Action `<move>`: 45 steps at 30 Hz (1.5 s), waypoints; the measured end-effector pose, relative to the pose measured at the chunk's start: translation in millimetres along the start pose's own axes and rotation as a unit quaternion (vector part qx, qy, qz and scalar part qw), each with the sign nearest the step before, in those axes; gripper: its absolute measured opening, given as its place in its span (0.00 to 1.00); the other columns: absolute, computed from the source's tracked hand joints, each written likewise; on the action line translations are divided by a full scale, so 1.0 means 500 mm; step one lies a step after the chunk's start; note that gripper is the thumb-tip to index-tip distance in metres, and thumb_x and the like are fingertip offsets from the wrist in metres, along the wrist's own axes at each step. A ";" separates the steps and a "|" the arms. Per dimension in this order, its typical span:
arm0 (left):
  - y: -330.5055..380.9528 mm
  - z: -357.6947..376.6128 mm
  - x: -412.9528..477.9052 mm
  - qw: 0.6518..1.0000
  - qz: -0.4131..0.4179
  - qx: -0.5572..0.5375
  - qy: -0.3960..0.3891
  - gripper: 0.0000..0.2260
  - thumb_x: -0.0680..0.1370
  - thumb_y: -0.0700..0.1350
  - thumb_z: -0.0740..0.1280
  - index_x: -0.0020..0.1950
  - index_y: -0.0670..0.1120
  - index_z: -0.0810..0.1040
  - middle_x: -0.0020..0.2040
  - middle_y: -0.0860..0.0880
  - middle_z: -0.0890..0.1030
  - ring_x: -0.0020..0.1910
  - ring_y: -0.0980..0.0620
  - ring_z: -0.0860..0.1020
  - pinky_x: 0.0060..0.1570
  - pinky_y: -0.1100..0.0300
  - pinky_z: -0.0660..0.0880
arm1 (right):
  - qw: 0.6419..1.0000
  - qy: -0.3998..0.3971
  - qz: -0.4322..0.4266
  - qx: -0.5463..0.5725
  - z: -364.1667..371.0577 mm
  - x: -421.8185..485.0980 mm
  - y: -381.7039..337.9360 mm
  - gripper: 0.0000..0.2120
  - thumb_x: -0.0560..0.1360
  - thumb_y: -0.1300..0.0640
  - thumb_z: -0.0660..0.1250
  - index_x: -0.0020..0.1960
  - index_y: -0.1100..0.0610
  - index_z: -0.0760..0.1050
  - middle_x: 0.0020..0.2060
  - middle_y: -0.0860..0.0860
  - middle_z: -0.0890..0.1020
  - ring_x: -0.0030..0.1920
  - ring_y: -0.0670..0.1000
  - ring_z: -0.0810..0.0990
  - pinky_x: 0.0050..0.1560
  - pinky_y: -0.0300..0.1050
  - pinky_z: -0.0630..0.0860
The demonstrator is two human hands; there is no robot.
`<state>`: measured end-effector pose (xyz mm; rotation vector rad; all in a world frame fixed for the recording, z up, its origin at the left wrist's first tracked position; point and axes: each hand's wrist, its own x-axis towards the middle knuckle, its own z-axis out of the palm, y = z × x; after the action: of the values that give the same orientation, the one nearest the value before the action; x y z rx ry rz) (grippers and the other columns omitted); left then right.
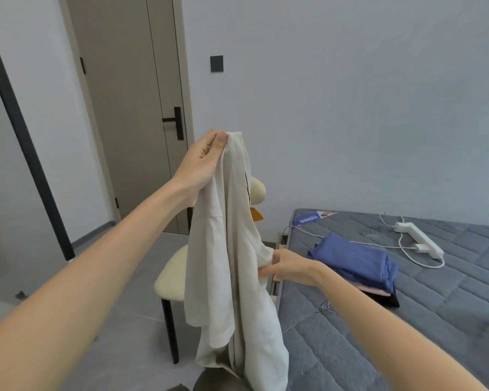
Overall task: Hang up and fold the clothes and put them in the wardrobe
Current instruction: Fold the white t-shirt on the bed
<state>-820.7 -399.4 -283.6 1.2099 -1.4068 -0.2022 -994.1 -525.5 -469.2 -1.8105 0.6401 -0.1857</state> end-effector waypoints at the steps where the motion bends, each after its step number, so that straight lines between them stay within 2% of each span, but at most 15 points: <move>1: -0.001 -0.009 0.000 1.000 0.002 0.000 0.004 0.14 0.83 0.52 0.55 0.39 0.53 0.71 0.31 0.61 0.69 0.32 0.65 0.68 0.36 0.73 0.65 | 1.000 0.021 -0.005 -0.006 0.001 0.006 0.000 0.16 0.73 0.55 0.74 0.59 0.49 0.78 0.53 0.44 0.84 0.53 0.43 0.82 0.50 0.37 0.78; 3: -0.007 -0.030 -0.002 1.000 -0.003 0.003 0.026 0.14 0.83 0.52 0.56 0.39 0.51 0.71 0.34 0.58 0.69 0.33 0.63 0.68 0.36 0.71 0.65 | 0.996 0.083 -0.017 0.014 -0.005 0.015 0.002 0.17 0.73 0.56 0.74 0.60 0.53 0.78 0.55 0.50 0.84 0.56 0.50 0.82 0.55 0.45 0.78; 7: -0.028 -0.082 -0.001 0.998 -0.022 0.032 0.045 0.11 0.83 0.51 0.56 0.43 0.50 0.71 0.37 0.53 0.67 0.36 0.58 0.65 0.37 0.67 0.63 | 0.961 0.269 -0.054 0.034 -0.051 0.000 -0.024 0.07 0.75 0.54 0.71 0.51 0.56 0.80 0.43 0.50 0.82 0.43 0.48 0.78 0.41 0.40 0.73; 9: -0.039 -0.098 -0.001 0.997 -0.026 0.061 0.032 0.08 0.81 0.54 0.59 0.47 0.51 0.72 0.41 0.57 0.71 0.36 0.64 0.69 0.37 0.72 0.65 | 0.924 0.376 -0.068 0.032 -0.080 -0.013 -0.059 0.11 0.78 0.55 0.66 0.39 0.59 0.74 0.33 0.50 0.74 0.35 0.47 0.71 0.32 0.38 0.66; 11: -0.048 -0.108 0.005 0.992 -0.044 0.120 0.006 0.12 0.80 0.55 0.62 0.56 0.48 0.73 0.51 0.58 0.74 0.45 0.67 0.73 0.44 0.72 0.67 | 0.887 0.452 -0.090 0.033 -0.114 -0.026 -0.112 0.16 0.79 0.57 0.63 0.34 0.56 0.65 0.30 0.50 0.65 0.32 0.48 0.63 0.30 0.43 0.58; 12: -0.050 -0.113 0.013 0.984 -0.048 0.171 0.000 0.14 0.80 0.54 0.62 0.59 0.45 0.72 0.56 0.54 0.74 0.52 0.60 0.74 0.48 0.66 0.68 | 0.872 0.477 -0.108 0.031 -0.136 -0.035 -0.144 0.17 0.79 0.57 0.62 0.33 0.55 0.62 0.29 0.50 0.63 0.32 0.48 0.61 0.31 0.45 0.55; 14: -0.043 -0.123 0.025 0.968 -0.036 0.247 0.008 0.11 0.82 0.49 0.59 0.48 0.41 0.71 0.56 0.39 0.75 0.56 0.42 0.73 0.51 0.52 0.68 | 0.836 0.532 -0.133 0.002 -0.164 -0.068 -0.208 0.18 0.79 0.56 0.61 0.32 0.53 0.59 0.28 0.48 0.61 0.31 0.48 0.58 0.32 0.46 0.54; 17: -0.034 -0.128 0.041 0.954 -0.062 0.291 0.049 0.15 0.83 0.47 0.53 0.36 0.47 0.60 0.50 0.33 0.71 0.58 0.35 0.70 0.48 0.50 0.65 | 0.800 0.574 -0.161 -0.067 -0.195 -0.106 -0.285 0.17 0.77 0.51 0.62 0.34 0.60 0.68 0.28 0.49 0.65 0.30 0.49 0.62 0.38 0.46 0.60; 22: 0.040 -0.105 0.091 0.959 -0.044 0.255 0.114 0.15 0.84 0.47 0.50 0.56 0.35 0.67 0.62 0.34 0.67 0.66 0.40 0.62 0.62 0.50 0.61 | 0.737 0.620 -0.217 -0.157 -0.232 -0.236 -0.414 0.19 0.76 0.45 0.65 0.32 0.55 0.68 0.25 0.47 0.66 0.29 0.47 0.65 0.44 0.48 0.63; 25: 0.094 -0.075 0.116 0.953 0.021 0.266 0.142 0.10 0.83 0.44 0.49 0.49 0.40 0.65 0.54 0.37 0.67 0.59 0.40 0.64 0.54 0.52 0.61 | 0.700 0.642 -0.254 -0.182 -0.242 -0.316 -0.477 0.20 0.76 0.47 0.66 0.29 0.53 0.66 0.25 0.46 0.65 0.29 0.46 0.65 0.45 0.49 0.62; 28: 0.157 -0.037 0.142 0.952 0.070 0.236 0.180 0.10 0.83 0.44 0.49 0.53 0.40 0.65 0.55 0.37 0.68 0.55 0.42 0.65 0.51 0.53 0.62 | 0.652 0.678 -0.270 -0.206 -0.245 -0.396 -0.531 0.20 0.76 0.48 0.65 0.30 0.53 0.64 0.26 0.45 0.64 0.30 0.46 0.64 0.45 0.50 0.60; 35: 0.316 0.010 0.204 0.935 0.183 0.125 0.279 0.10 0.84 0.47 0.53 0.48 0.43 0.67 0.47 0.43 0.67 0.47 0.46 0.66 0.44 0.56 0.60 | 0.549 0.726 -0.289 -0.296 -0.250 -0.580 -0.662 0.19 0.77 0.47 0.66 0.30 0.45 0.64 0.33 0.43 0.70 0.44 0.49 0.70 0.48 0.48 0.57; 41: 0.434 0.028 0.210 0.907 0.269 0.037 0.322 0.12 0.83 0.49 0.56 0.42 0.45 0.65 0.43 0.43 0.68 0.40 0.48 0.65 0.37 0.62 0.56 | 0.437 0.757 -0.332 -0.355 -0.249 -0.697 -0.730 0.09 0.76 0.46 0.66 0.41 0.49 0.79 0.39 0.46 0.76 0.49 0.48 0.70 0.47 0.47 0.54; 43: 0.443 0.041 0.194 0.905 0.285 0.029 0.316 0.13 0.83 0.49 0.58 0.41 0.45 0.65 0.41 0.43 0.68 0.38 0.48 0.65 0.36 0.62 0.55 | 0.424 0.760 -0.324 -0.371 -0.250 -0.718 -0.717 0.09 0.76 0.46 0.66 0.43 0.49 0.80 0.40 0.46 0.77 0.50 0.49 0.71 0.45 0.46 0.52; 45: 0.423 0.061 0.177 0.920 0.280 0.037 0.272 0.14 0.82 0.50 0.58 0.40 0.45 0.66 0.39 0.44 0.69 0.39 0.48 0.66 0.37 0.60 0.56 | 0.438 0.757 -0.303 -0.379 -0.255 -0.727 -0.676 0.10 0.76 0.46 0.66 0.41 0.50 0.80 0.40 0.48 0.79 0.50 0.51 0.73 0.45 0.46 0.52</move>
<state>-934.9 -386.8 -82.8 0.7849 -1.2041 0.5546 -1242.6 -378.0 -45.6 -2.2139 1.3312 -2.6406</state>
